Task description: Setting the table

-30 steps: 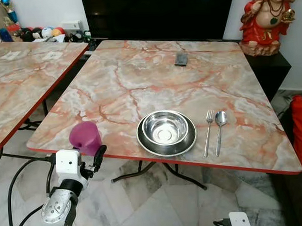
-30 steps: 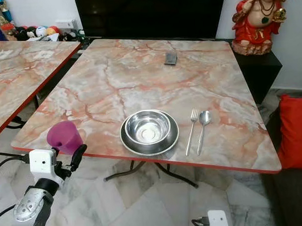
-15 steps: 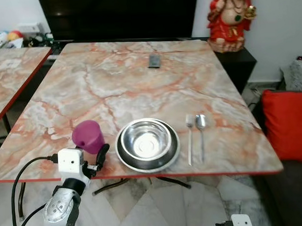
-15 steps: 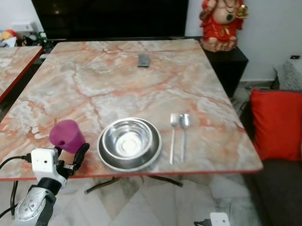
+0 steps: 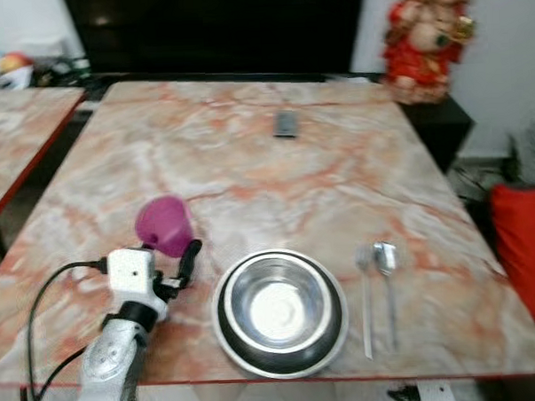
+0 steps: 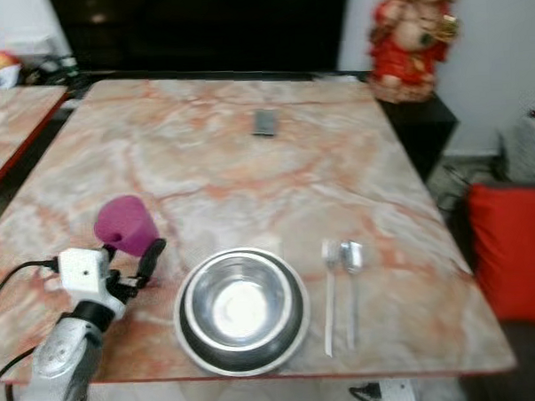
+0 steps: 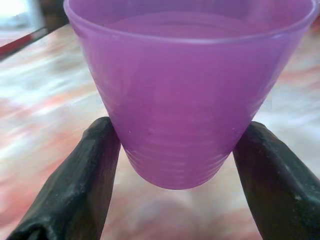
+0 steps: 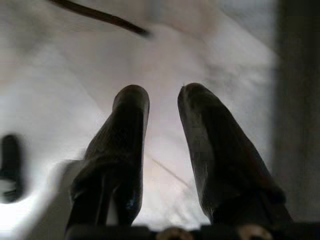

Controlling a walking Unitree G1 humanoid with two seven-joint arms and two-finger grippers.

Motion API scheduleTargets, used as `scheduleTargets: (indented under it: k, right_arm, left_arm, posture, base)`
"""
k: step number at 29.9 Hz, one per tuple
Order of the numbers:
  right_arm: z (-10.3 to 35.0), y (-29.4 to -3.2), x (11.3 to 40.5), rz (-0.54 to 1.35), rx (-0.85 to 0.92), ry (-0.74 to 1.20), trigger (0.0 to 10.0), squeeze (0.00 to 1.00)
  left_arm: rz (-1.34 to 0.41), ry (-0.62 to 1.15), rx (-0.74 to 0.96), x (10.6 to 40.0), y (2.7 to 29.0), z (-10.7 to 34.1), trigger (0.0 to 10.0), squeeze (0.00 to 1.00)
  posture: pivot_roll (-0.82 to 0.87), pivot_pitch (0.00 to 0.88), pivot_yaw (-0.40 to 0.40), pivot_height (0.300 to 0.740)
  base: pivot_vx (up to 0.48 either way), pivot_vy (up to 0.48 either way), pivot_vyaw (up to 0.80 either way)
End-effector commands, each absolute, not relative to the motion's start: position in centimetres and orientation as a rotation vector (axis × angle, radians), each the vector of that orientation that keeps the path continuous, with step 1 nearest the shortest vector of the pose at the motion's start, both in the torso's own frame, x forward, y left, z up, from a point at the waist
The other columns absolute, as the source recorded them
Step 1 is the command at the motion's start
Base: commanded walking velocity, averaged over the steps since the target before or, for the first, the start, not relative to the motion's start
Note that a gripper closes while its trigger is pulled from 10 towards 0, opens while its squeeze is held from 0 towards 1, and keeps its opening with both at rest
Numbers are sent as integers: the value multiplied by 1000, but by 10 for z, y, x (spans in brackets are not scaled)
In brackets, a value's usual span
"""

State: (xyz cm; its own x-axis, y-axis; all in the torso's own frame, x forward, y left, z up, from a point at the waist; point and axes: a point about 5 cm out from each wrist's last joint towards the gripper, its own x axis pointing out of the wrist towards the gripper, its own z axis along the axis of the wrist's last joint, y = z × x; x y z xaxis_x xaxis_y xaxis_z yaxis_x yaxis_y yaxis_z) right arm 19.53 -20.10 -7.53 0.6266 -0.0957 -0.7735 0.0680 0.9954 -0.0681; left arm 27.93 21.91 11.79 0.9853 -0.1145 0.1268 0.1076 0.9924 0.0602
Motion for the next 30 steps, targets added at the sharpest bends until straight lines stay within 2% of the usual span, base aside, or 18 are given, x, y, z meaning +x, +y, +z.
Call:
scheduleTargets:
  k: [1, 14, 30]
  right_arm:
    - [-82, -204, 182, -104, -30, 934, 10000, 0]
    - [-82, -203, 182, -100, -32, 936, 10000, 0]
    - [-82, -203, 181, -99, -34, 940, 10000, 0]
  left_arm:
    - [-132, -150, 38, 283, 212, 125, 10000, 0]
    - [-219, -18, 93, 291, 203, 112, 10000, 0]
    - [-178, 24, 134, 297, 206, 107, 10000, 0]
  posture:
    - [25, 99, -7, 740]
    - [18, 91, -2, 740]
    - [19, 81, 0, 740]
  base:
    - [0, 0, 0]
    - [0, 0, 0]
    - [0, 0, 0]
